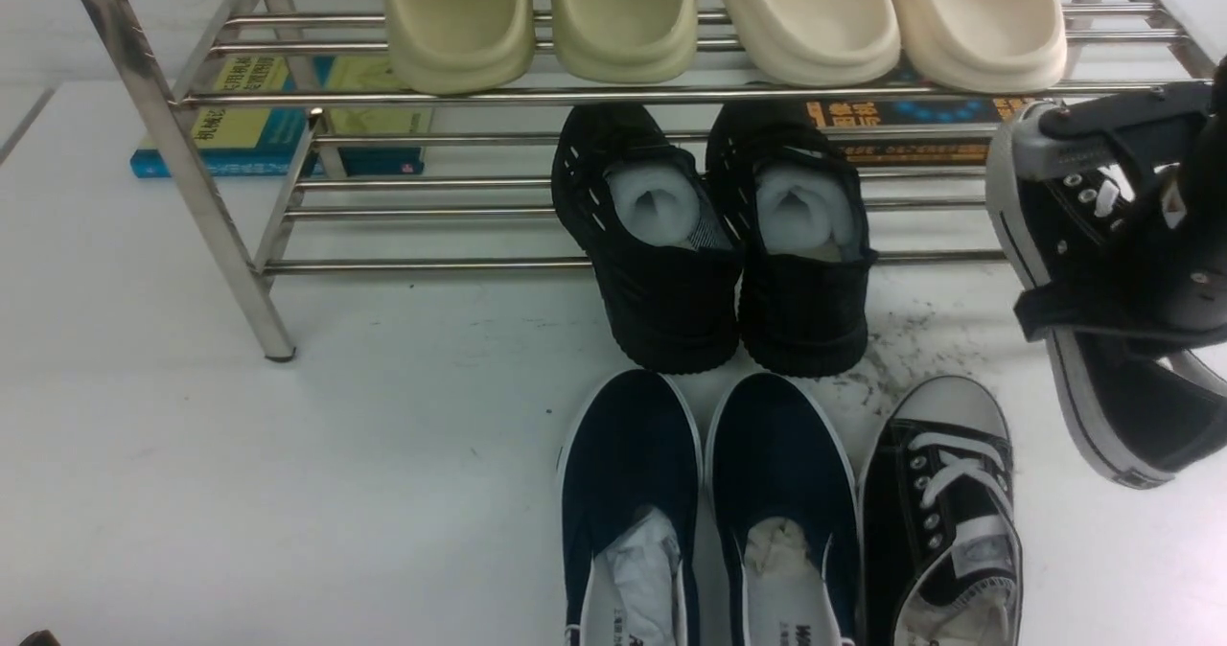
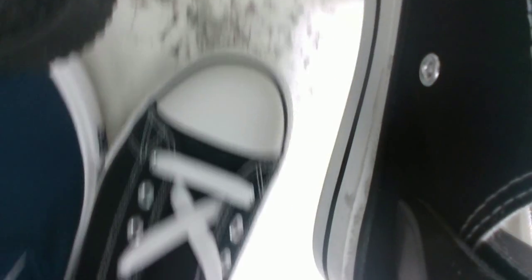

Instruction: Take the shoes off the shelf with your hand on the white table.

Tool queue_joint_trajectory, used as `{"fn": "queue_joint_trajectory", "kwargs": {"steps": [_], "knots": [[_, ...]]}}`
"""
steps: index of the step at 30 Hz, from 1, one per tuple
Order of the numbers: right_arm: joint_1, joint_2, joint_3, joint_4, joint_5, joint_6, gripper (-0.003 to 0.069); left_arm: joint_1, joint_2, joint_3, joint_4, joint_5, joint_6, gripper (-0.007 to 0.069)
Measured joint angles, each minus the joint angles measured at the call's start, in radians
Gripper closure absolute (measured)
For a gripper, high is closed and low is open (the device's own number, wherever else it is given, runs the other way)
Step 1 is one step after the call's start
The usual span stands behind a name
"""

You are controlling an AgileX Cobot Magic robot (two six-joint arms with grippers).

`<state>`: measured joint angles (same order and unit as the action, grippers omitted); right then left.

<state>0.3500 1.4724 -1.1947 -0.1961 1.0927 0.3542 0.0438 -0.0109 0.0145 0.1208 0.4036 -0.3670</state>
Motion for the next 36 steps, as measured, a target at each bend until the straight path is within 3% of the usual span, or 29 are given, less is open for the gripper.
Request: {"fn": "queue_joint_trajectory", "kwargs": {"steps": [7, 14, 21, 36], "knots": [[0.000, -0.139, 0.016, 0.015, 0.130, -0.006, 0.0659, 0.000, 0.000, 0.000, 0.000, 0.000, 0.000, 0.0385], [0.000, -0.353, 0.242, 0.084, 0.149, -0.001, 0.0658, 0.000, 0.000, 0.000, 0.000, 0.001, 0.000, 0.0385], [0.000, -0.361, 0.431, 0.213, 0.038, -0.002, 0.0655, 0.000, 0.000, 0.000, 0.000, 0.001, 0.000, 0.0385], [0.000, -0.182, 0.457, 0.306, -0.152, -0.034, 0.0652, 0.000, 0.000, 0.000, 0.000, 0.001, 0.000, 0.0385]]}}
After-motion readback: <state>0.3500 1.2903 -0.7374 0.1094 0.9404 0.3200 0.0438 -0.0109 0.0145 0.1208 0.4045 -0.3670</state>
